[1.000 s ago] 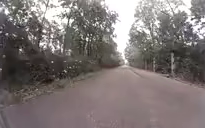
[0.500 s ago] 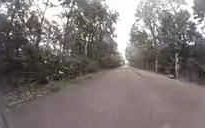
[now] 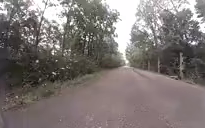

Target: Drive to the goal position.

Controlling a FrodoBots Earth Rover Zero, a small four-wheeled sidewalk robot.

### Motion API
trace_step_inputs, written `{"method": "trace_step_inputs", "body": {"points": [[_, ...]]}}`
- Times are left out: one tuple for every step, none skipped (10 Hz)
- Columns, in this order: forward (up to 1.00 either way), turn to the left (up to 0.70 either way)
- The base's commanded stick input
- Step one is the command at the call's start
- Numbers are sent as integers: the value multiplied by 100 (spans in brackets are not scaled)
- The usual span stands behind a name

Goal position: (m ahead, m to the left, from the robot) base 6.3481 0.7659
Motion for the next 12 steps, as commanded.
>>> {"method": "trace_step_inputs", "body": {"points": [[70, 0], [70, 0], [70, 0], [70, 0], [70, -10], [70, -26], [70, -28], [70, -27], [70, -15], [70, 0], [70, 0], [70, 0]]}}
